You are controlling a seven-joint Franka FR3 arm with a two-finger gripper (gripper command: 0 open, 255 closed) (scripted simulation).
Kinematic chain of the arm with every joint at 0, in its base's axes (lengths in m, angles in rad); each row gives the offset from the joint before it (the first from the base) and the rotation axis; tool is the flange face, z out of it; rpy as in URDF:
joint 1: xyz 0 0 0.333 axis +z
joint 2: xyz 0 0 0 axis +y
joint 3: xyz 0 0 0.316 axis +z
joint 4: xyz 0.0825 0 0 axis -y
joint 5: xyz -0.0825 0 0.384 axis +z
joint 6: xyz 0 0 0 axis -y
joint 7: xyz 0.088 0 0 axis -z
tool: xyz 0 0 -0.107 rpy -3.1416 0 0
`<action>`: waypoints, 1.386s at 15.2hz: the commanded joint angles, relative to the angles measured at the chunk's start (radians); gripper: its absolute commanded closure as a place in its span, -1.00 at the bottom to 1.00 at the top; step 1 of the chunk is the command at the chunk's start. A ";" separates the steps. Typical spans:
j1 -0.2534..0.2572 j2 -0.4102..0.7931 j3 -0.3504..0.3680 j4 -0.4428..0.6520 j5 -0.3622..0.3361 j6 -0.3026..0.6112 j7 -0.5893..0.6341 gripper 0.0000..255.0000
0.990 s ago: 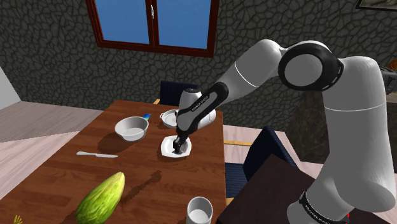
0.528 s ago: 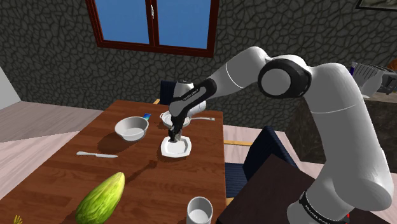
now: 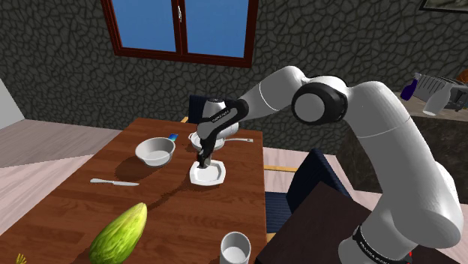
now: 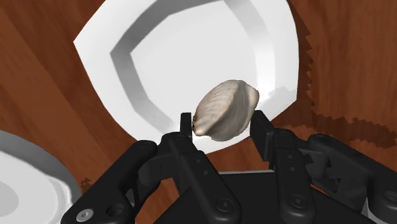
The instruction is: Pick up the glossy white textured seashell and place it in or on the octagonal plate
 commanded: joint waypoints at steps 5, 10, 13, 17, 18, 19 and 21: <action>0.000 0.066 0.002 0.029 0.002 0.038 -0.006 1.00; 0.000 0.095 0.003 0.042 0.003 0.054 -0.009 1.00; 0.000 0.095 0.003 0.042 0.003 0.054 -0.009 1.00; 0.000 0.094 0.003 0.041 0.003 0.053 -0.008 -1.00; 0.000 0.094 0.003 0.042 0.003 0.053 -0.009 -1.00; 0.000 0.094 0.003 0.041 0.003 0.053 -0.009 -1.00; 0.000 0.095 0.003 0.042 0.003 0.054 -0.009 -1.00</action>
